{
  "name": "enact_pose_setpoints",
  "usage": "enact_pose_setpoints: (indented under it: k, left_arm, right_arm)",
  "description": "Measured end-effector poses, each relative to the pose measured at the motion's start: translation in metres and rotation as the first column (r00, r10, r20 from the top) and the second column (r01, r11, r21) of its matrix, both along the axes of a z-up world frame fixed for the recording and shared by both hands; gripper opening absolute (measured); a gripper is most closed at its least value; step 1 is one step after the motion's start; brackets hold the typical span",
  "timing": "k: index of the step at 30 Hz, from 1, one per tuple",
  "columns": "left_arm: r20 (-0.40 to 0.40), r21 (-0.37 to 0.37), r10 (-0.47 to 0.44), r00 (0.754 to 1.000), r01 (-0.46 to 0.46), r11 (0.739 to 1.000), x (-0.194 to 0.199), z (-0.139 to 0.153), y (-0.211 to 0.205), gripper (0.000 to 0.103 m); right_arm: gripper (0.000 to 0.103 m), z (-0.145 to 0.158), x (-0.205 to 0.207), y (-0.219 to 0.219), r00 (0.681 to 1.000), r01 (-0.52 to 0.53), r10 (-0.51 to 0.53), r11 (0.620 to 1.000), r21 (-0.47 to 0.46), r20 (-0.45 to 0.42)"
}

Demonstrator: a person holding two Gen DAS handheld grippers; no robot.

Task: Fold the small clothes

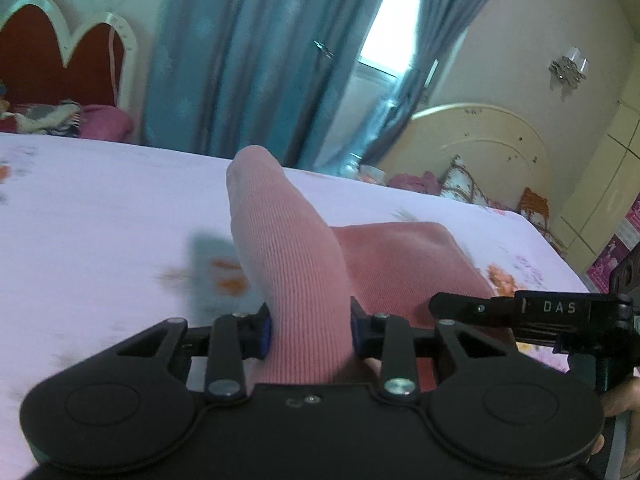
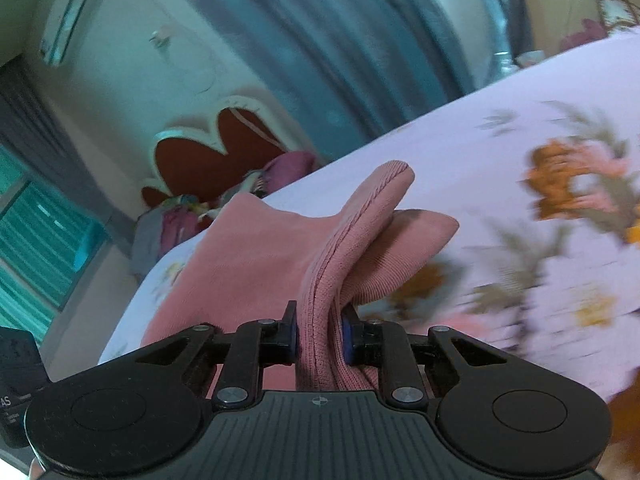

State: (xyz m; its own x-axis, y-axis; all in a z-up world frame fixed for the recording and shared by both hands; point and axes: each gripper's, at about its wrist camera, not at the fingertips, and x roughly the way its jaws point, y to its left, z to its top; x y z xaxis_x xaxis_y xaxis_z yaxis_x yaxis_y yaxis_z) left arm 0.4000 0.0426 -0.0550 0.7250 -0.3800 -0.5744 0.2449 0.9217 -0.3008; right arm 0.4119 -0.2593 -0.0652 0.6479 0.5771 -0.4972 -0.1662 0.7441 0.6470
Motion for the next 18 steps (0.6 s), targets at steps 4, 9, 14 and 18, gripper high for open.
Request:
enact_pose_setpoints:
  k: [4, 9, 14, 18]
  left_arm:
    - [0.002, -0.008, 0.007, 1.000, -0.007, 1.000, -0.004, 0.001, 0.075, 0.033]
    - [0.017, 0.025, 0.034, 0.999, -0.034, 0.999, 0.000, 0.003, 0.156, 0.033]
    - [0.014, 0.055, 0.080, 0.997, -0.080, 0.995, 0.012, -0.003, 0.212, 0.033]
    - [0.017, 0.069, 0.103, 0.995, -0.104, 0.992, 0.018, -0.012, 0.237, 0.033]
  right_arm:
    - [0.020, 0.001, 0.002, 0.082, 1.000, 0.003, -0.003, 1.000, -0.001, 0.001]
    - [0.020, -0.005, 0.018, 0.173, 1.000, -0.017, 0.017, 1.000, 0.015, 0.003]
    - [0.020, -0.015, 0.044, 0.245, 0.998, -0.056, 0.056, 0.998, 0.004, 0.004]
    - [0.020, -0.026, 0.060, 0.279, 0.997, -0.075, 0.075, 0.997, -0.026, 0.002]
